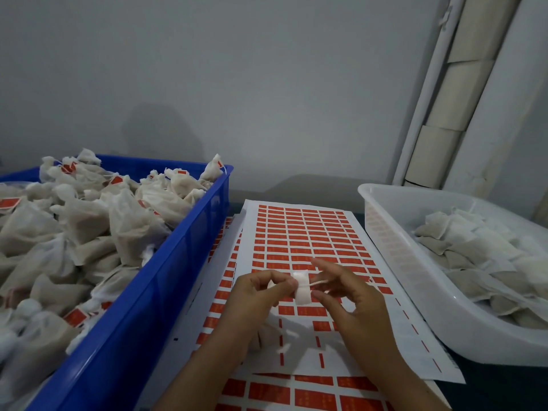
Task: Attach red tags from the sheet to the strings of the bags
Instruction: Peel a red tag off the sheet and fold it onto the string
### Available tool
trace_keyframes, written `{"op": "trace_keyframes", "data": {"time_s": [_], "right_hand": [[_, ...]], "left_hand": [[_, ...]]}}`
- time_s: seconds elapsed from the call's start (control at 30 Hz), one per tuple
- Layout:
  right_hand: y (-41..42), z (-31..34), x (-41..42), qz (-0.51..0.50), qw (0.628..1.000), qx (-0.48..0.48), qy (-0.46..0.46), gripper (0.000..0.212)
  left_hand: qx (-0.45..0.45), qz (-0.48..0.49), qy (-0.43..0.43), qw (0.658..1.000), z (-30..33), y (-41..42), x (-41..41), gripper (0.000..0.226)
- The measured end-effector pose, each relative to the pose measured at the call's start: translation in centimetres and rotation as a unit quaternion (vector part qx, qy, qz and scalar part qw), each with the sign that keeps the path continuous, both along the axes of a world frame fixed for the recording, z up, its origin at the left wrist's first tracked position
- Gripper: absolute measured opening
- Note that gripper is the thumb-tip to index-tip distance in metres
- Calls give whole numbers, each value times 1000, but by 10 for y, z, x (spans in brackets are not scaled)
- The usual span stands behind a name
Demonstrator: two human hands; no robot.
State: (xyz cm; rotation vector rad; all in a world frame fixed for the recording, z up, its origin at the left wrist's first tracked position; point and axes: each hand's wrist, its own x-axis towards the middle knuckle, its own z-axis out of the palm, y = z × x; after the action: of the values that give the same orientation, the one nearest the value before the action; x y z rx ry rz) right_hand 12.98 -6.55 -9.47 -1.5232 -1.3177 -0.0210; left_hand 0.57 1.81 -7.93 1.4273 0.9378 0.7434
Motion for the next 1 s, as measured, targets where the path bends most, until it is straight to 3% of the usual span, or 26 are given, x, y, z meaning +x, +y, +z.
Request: {"op": "trace_keyframes", "data": {"time_s": [0.07,0.2,0.3,0.6,0.77,1.0], "right_hand": [[1,-1,2,3,1000,0,21,40],[0,0,2,-1,998,16,-52,35],[0,1,1,-17,993,19,-112,19],[-1,2,2,-7,996,8,-93,13],[-1,1,1,5,998,-18,-59,11],[0,0,-2,67,990,-68,100,8]], "left_hand": [[7,5,5,1000,-1,1,0,8],[18,6,19,1000,-3,1,2,6],[21,-1,14,1000,-4,1,2,5],[28,-3,15,1000,-5,2,2,7],[25,-1,14,1000,-5,2,2,6],[10,-14,10,1000,-4,3,2,4]]}}
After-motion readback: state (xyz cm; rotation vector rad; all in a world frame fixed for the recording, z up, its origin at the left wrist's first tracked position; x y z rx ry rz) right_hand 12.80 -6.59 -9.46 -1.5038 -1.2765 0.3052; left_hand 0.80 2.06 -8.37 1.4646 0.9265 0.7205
